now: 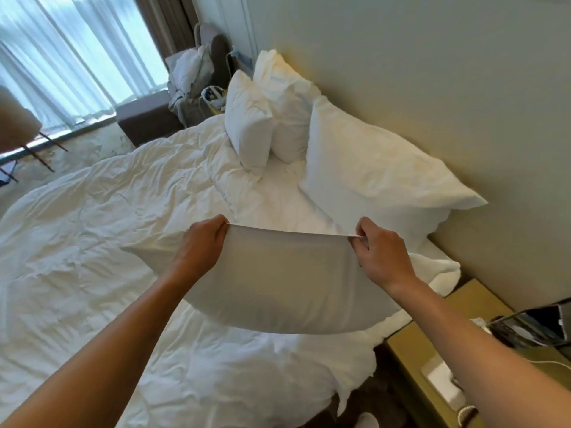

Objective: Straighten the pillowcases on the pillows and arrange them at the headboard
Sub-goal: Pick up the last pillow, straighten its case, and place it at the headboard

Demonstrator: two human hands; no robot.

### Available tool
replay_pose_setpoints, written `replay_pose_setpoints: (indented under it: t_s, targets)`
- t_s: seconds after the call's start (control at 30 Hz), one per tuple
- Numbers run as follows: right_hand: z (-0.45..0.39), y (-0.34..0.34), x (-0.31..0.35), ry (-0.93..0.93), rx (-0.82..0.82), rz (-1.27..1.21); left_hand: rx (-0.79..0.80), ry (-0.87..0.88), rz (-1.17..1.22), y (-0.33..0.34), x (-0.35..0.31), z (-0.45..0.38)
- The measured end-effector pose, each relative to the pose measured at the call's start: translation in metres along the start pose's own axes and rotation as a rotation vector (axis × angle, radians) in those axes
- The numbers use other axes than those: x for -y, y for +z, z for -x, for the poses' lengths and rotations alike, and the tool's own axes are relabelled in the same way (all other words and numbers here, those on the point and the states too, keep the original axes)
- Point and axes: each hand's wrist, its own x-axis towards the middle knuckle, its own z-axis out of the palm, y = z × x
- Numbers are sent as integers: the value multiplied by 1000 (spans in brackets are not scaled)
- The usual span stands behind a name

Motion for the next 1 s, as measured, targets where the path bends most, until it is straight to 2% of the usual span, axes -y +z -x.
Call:
replay_pose_setpoints:
  t_s: [0.23, 0.47, 0.67, 1.0]
  targets:
    - [25, -56, -104, 258, -70, -105, 114, 138, -1, 75, -104, -66]
    - [36, -70, -147, 389, -131, -141, 186, 247, 14, 125, -158, -123]
    - [24, -59, -147, 462, -134, -138, 211, 358, 25, 153, -162, -172]
    - [-26, 2, -134, 610, -84, -110, 320, 404, 87, 210, -130, -264]
